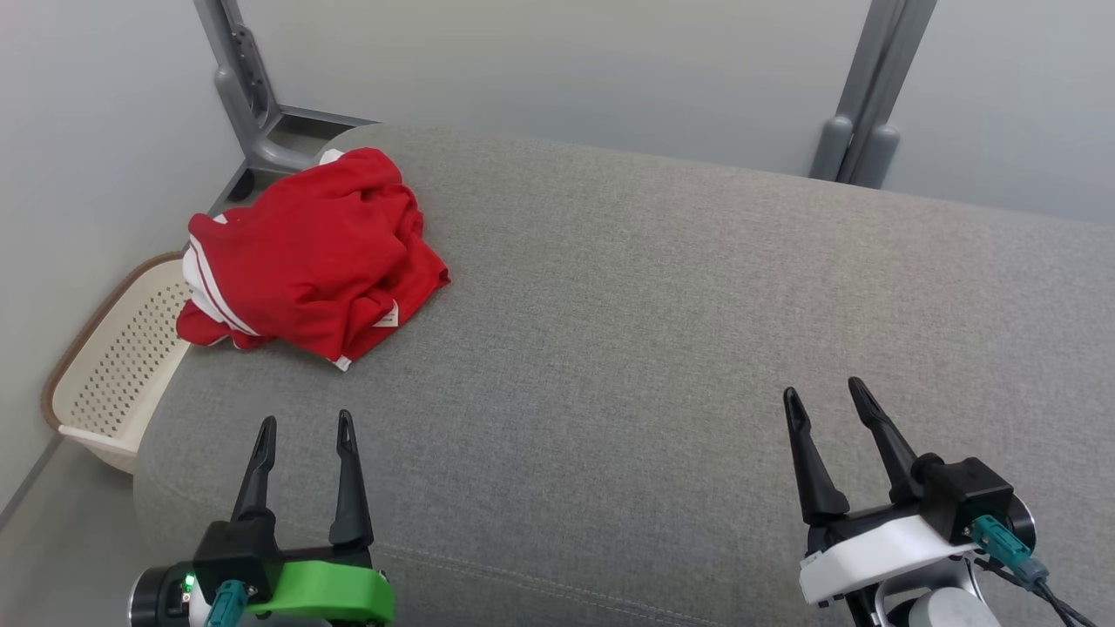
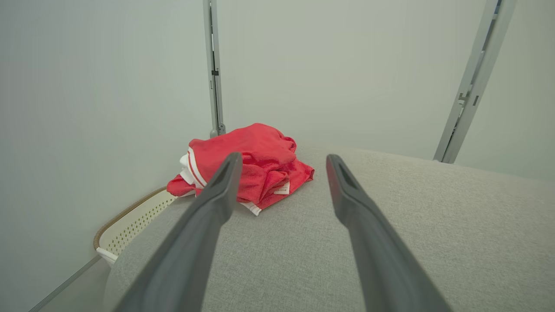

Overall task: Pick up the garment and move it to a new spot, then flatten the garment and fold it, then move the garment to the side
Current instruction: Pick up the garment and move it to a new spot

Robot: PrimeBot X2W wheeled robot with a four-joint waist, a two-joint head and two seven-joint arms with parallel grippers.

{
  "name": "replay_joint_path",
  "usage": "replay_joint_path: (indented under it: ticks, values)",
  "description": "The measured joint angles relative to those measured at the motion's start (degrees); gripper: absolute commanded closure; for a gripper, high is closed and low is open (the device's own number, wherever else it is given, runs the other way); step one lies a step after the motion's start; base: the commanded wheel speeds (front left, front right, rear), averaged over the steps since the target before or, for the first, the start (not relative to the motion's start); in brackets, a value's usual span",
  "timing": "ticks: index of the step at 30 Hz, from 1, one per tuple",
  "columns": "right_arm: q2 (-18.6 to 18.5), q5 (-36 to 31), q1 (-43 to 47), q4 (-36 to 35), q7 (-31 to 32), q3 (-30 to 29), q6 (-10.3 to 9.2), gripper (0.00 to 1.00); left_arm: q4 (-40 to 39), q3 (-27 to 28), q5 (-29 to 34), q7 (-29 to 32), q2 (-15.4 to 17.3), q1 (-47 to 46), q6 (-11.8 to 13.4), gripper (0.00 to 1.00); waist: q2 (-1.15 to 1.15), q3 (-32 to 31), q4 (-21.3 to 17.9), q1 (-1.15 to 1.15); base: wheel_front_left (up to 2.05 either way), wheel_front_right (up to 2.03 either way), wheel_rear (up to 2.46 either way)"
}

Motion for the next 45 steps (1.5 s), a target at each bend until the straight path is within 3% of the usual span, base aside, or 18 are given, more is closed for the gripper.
replay_joint_path:
  ticks: [14,26,34,45]
  values:
    - [0.0,0.6,0.0,-0.1,0.0,-0.3,0.0,0.0,-0.1,0.1,-0.4,0.0,0.0,0.5,0.7,0.0,0.0,0.2,2.3,0.0,0.0,0.0,0.0]
    - [0.0,-3.1,-2.4,0.2,0.0,-0.8,0.0,0.0,-0.8,0.7,-4.1,0.0,0.0,-3.5,2.3,0.0,0.0,5.6,2.0,0.0,0.0,0.0,0.0]
    - [-1.7,-5.8,-5.4,-0.4,0.0,-1.1,0.0,0.0,4.2,0.8,-8.8,0.0,0.0,-13.9,2.3,0.0,0.0,11.7,1.5,0.0,0.0,0.0,0.0]
    - [-6.1,-5.8,-9.8,1.7,0.0,0.5,0.0,0.0,19.2,5.9,-8.2,0.0,0.0,-34.2,3.2,0.0,0.0,19.9,0.8,0.01,0.0,0.0,0.0]
